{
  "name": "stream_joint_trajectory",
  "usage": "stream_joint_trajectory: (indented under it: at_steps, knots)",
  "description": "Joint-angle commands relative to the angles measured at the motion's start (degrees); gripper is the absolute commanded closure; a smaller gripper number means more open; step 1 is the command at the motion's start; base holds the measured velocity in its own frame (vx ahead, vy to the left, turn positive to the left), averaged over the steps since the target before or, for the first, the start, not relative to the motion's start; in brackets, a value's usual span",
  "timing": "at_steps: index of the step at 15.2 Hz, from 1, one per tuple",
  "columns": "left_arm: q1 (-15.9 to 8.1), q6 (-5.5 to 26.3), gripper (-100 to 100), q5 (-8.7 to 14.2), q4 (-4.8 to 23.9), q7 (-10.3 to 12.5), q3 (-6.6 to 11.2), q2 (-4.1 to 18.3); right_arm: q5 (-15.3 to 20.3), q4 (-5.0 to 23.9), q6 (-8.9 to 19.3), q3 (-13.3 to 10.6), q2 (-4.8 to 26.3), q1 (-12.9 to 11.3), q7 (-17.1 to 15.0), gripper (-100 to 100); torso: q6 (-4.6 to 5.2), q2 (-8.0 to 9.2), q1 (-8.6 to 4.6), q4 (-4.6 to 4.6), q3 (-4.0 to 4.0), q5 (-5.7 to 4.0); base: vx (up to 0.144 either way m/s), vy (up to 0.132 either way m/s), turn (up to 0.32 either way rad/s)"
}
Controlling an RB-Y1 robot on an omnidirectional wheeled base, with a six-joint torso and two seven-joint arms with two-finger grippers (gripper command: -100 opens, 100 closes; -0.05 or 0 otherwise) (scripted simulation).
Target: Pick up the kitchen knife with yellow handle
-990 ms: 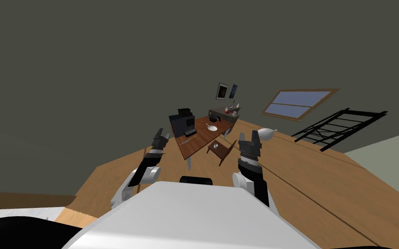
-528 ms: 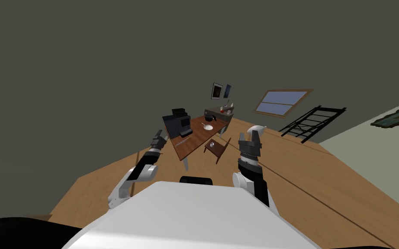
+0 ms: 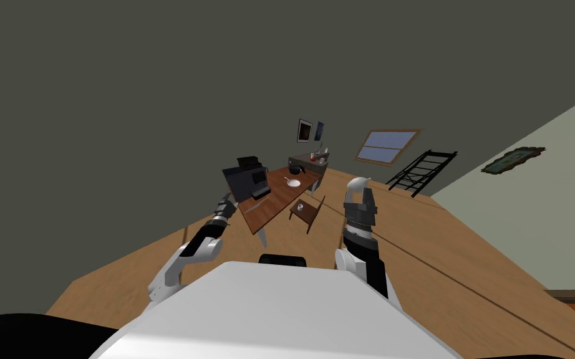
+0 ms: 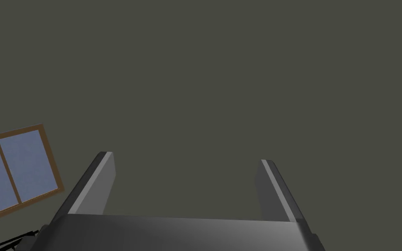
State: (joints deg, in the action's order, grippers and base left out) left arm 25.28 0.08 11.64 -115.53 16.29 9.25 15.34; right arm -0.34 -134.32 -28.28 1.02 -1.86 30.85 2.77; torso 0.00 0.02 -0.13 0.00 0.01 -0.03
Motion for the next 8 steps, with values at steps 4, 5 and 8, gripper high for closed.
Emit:
stream_joint_trajectory:
  at_steps: [4, 5, 8]
  knots:
    - [-0.41, 4.72, -100, 1.28, 1.65, 1.26, 1.65, 0.71, 0.00, 0.00, 0.00, 0.00, 0.00, 0.00, 0.00, 0, 0.00, -0.01, -0.02, 0.00, -0.01, 0.00, 0.014, -0.036, -0.115]
    - [-0.90, 6.88, -100, 2.46, 3.48, 2.34, 3.17, 1.43, 0.00, 0.00, 0.00, 0.00, 0.00, 0.00, 0.00, 0, -0.01, 0.00, 0.03, 0.00, 0.00, 0.01, 0.017, -0.033, -0.169]
    - [-1.43, 10.07, -100, 3.64, 5.40, 3.38, 4.74, 2.11, 0.00, 0.00, 0.00, 0.00, 0.00, 0.00, 0.00, 0, 0.00, -0.01, 0.03, 0.00, -0.01, 0.01, 0.020, -0.032, -0.168]
